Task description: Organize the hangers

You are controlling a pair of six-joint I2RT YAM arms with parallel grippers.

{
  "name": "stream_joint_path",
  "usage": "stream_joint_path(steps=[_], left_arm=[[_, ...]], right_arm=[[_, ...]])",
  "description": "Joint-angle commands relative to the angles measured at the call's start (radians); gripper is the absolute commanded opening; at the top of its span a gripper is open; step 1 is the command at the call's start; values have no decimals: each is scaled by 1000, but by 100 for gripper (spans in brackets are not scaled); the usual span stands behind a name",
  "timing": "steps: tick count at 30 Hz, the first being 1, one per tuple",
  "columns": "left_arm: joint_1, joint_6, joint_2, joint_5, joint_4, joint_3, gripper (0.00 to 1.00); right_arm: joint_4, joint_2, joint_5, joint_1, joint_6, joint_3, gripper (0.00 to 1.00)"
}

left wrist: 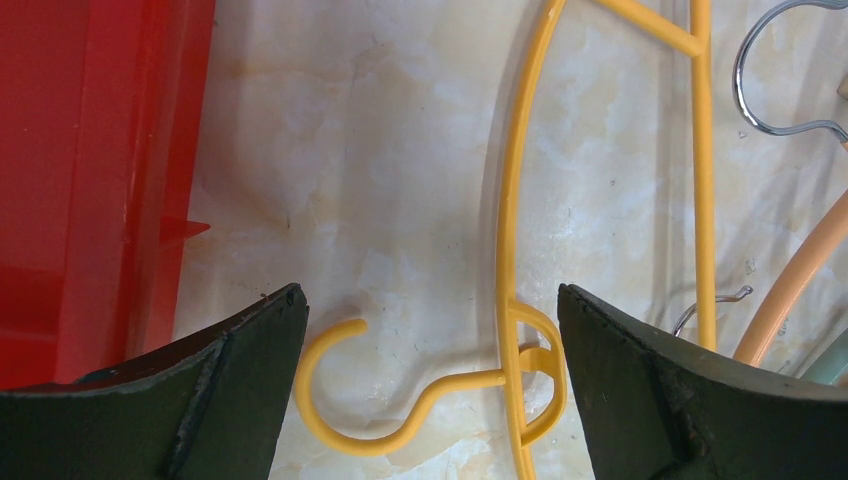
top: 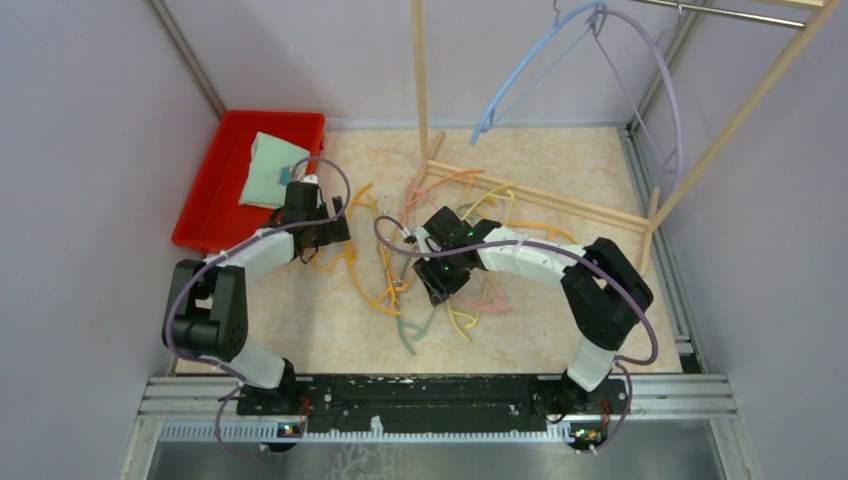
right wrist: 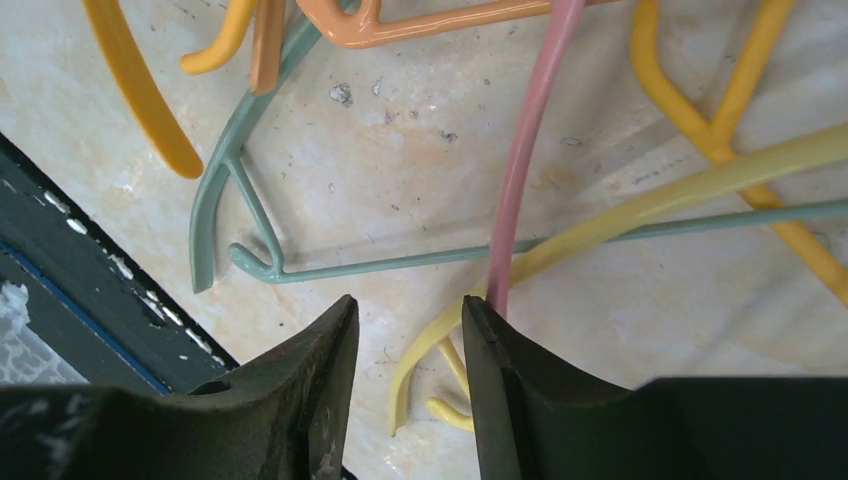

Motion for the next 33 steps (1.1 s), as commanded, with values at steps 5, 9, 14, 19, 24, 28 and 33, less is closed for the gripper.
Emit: stream_joint_path(steps=[5,9,14,19,24,28,33], left_arm=[[6,-14,-47,9,24,-28,100],[6,-20,-36,17,28,-30,100],[6,-11,-35,10,31,-30,100],[6,3,-33,0,33,-35,100],[6,5,-25,-1,38,-41,100],[6,9,-18,-7,40,-39,100],[6,10,-11,-9,38,-39,100]], right_arm=[[-38,-196,93,2,3,89,43],[-54,-153,117,2,-18,89,43],[-9,-96,95,2,-20,46,42],[24,-62,103,2,-26,49,42],[45,-6,96,2,-25,53,42],[65,26,85,2,-29,48,42],[76,64,82,3,-29,48,41]])
